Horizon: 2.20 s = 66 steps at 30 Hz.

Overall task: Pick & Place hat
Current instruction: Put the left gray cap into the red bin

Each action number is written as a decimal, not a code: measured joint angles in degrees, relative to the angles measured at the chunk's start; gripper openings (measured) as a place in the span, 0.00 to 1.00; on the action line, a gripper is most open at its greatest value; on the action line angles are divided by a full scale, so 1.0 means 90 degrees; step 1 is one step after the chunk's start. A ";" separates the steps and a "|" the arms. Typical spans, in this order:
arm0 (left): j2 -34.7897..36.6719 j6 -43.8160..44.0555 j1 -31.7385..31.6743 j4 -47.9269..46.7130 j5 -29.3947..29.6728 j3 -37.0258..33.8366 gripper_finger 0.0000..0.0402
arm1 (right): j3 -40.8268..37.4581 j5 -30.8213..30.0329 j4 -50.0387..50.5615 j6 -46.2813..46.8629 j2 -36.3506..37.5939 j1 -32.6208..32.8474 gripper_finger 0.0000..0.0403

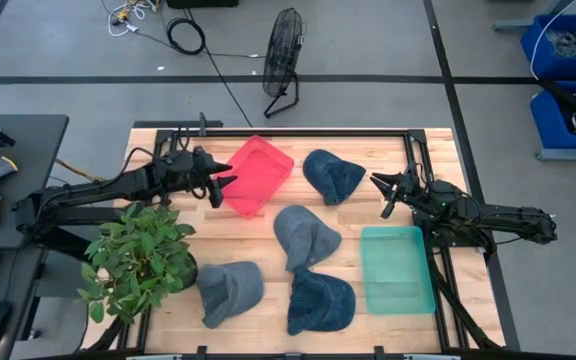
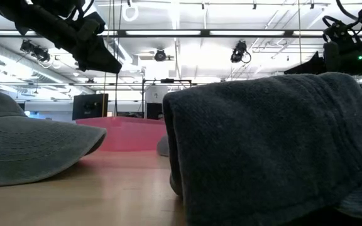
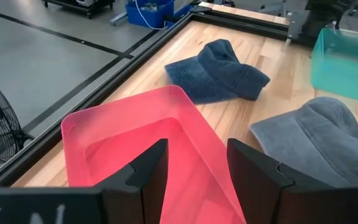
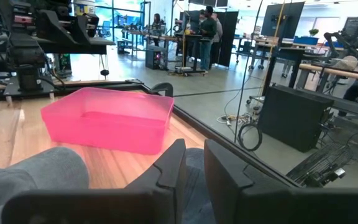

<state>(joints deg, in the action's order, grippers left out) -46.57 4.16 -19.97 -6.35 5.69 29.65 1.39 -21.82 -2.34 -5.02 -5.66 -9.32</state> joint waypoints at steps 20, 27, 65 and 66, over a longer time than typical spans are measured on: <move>0.0005 -0.0364 0.0059 -0.0762 -0.1711 0.0000 0.42 | 0.0000 0.0000 -0.0001 0.0000 0.0000 0.0000 0.16; 0.0005 -0.0699 0.0615 -0.1527 -0.2182 -0.0001 0.42 | -0.0002 -0.0010 0.0001 0.0000 0.0001 0.0000 0.16; 0.0005 -0.0870 0.2540 -0.1432 -0.2544 -0.0002 0.42 | -0.0005 0.0152 -0.0156 0.0437 -0.0001 0.0000 0.16; 0.0005 -0.0868 0.2540 -0.1393 -0.2512 -0.0002 0.42 | -0.0005 0.0337 -0.0352 0.0649 -0.0001 0.0000 0.16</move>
<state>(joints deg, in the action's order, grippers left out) -46.52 -3.65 2.90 -18.88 -16.92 29.63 1.34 -18.79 -5.50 0.83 -5.67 -9.32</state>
